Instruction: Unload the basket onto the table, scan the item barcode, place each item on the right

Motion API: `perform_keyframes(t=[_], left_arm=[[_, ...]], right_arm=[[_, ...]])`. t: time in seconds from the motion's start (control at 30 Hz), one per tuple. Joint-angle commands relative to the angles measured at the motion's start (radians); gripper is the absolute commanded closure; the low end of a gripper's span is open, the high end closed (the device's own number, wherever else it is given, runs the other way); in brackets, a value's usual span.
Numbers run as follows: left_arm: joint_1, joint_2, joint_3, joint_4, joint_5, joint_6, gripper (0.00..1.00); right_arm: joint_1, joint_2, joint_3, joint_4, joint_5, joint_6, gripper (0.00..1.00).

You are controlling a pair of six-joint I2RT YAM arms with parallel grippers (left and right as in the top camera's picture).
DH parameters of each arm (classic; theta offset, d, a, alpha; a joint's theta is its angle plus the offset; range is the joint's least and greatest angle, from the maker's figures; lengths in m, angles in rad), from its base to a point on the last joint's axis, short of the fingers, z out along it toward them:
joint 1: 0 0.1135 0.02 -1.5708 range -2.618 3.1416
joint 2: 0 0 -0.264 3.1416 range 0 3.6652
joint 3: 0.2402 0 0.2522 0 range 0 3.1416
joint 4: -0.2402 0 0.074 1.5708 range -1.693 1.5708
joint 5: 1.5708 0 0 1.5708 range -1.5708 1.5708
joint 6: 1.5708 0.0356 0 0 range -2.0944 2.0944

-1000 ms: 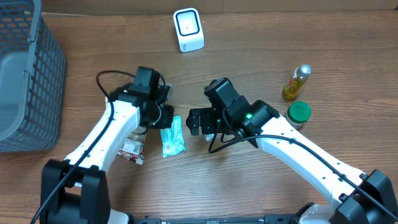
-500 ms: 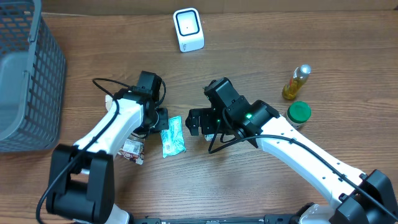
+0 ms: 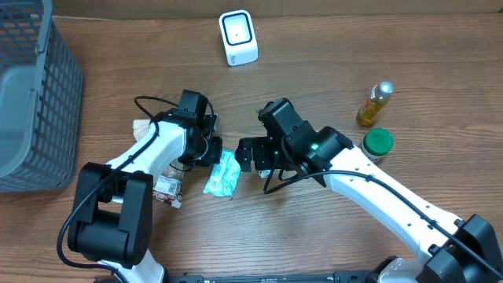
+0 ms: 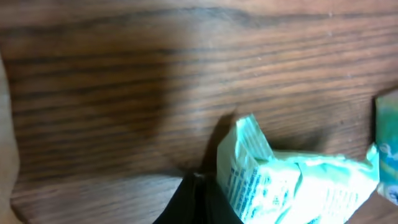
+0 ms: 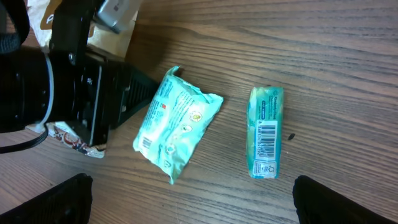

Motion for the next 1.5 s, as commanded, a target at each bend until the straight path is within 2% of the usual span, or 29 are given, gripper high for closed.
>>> perform_keyframes(t=[0.0, 0.23, 0.4, 0.73, 0.83, 1.03, 1.1, 1.3, 1.47], left_arm=[[0.002, 0.013, 0.073, -0.06, 0.032, 0.059, 0.96], [0.013, 0.013, 0.287, -0.295, 0.052, 0.062, 0.96], [0.011, 0.014, 0.32, -0.371, 0.077, 0.061, 0.92], [0.011, 0.015, 0.217, -0.348, 0.078, 0.046, 0.91], [0.011, 0.015, 0.211, -0.353, 0.077, 0.054, 0.94], [0.035, 0.014, 0.213, -0.356, 0.09, 0.053, 0.96], [0.045, 0.014, 0.213, -0.364, 0.121, 0.061, 0.96], [0.121, 0.013, 0.213, -0.444, 0.192, 0.185, 0.96], [0.24, 0.013, 0.213, -0.509, 0.438, 0.306, 0.96]], right_arm=[[-0.002, 0.0, -0.003, -0.002, 0.001, 0.007, 0.0], [-0.002, 0.0, -0.003, -0.005, 0.119, 0.007, 0.0], [-0.002, 0.01, -0.003, -0.006, 0.156, 0.007, 0.0], [-0.002, 0.11, -0.003, -0.018, 0.156, 0.007, 0.04], [-0.002, 0.133, -0.003, 0.001, 0.146, 0.007, 0.07], [-0.002, 0.138, -0.003, 0.068, 0.006, -0.01, 0.11], [-0.002, 0.138, -0.003, 0.095, -0.05, -0.009, 0.12], [-0.002, 0.157, -0.003, 0.195, -0.172, 0.0, 0.21], [-0.002, 0.212, -0.003, 0.259, -0.216, 0.003, 0.21]])
